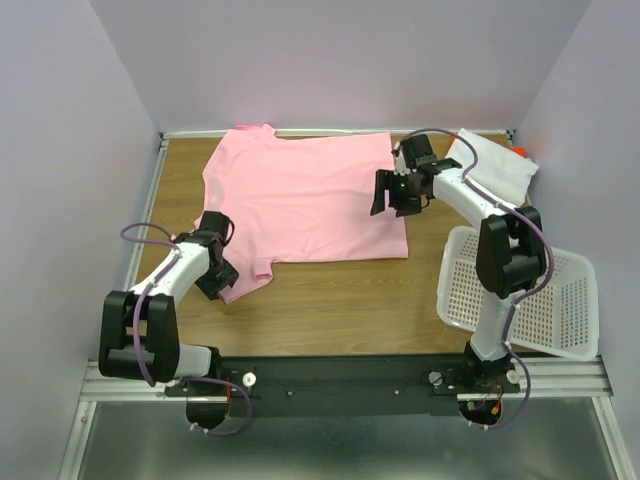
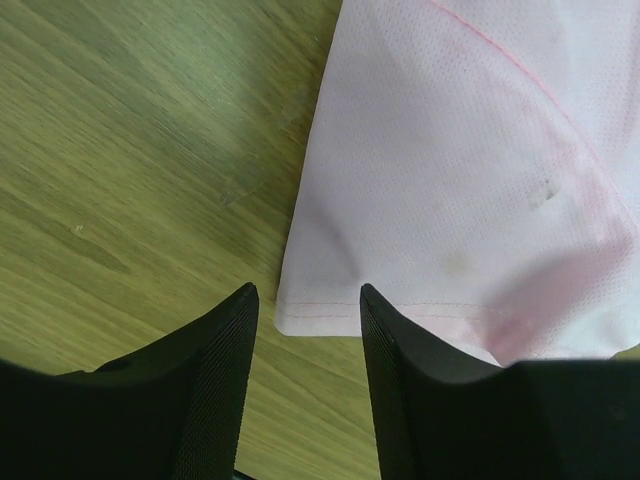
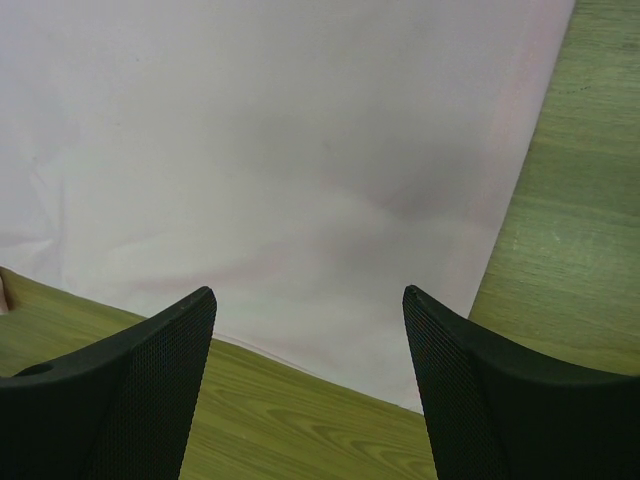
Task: Fold and stack the t-shirts
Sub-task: Flatten the tshirt out
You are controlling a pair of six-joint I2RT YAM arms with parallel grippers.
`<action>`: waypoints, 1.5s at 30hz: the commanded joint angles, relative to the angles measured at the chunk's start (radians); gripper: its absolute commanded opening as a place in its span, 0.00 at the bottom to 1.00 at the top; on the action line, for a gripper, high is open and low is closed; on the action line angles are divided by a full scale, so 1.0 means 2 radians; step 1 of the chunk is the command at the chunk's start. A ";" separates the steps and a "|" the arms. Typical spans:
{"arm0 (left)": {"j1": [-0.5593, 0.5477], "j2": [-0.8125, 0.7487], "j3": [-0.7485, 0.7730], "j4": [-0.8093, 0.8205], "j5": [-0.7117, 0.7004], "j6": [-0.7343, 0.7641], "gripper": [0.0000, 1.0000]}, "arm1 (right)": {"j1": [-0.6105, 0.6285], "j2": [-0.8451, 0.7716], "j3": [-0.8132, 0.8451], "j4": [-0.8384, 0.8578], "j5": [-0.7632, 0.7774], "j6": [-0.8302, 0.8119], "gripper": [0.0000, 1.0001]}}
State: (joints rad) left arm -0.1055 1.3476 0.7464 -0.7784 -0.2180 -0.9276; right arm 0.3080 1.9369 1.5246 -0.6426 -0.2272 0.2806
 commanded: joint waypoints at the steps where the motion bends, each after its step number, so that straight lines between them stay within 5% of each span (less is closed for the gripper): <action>1: -0.003 0.013 0.009 -0.007 -0.018 -0.009 0.49 | -0.011 -0.018 -0.009 0.014 -0.014 0.005 0.82; 10: -0.003 0.011 0.006 -0.002 -0.014 -0.007 0.26 | -0.022 -0.023 -0.017 0.014 -0.011 0.006 0.82; 22: -0.012 0.032 0.012 -0.006 -0.001 0.006 0.22 | -0.032 -0.027 -0.028 0.015 -0.012 0.005 0.82; 26: -0.016 0.035 0.012 -0.007 0.002 0.008 0.00 | -0.033 -0.027 -0.031 0.015 -0.013 0.005 0.82; 38: -0.016 -0.036 -0.003 -0.005 0.003 -0.006 0.00 | -0.036 -0.071 -0.102 0.011 0.027 -0.003 0.81; 45: -0.016 -0.069 -0.011 0.002 0.005 -0.002 0.00 | -0.036 -0.095 -0.159 0.008 0.043 0.002 0.72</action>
State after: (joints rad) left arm -0.1314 1.2533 0.7433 -0.7845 -0.2108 -0.9157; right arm 0.2417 1.7775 1.2449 -0.6243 -0.1822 0.2871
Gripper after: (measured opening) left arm 0.005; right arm 0.746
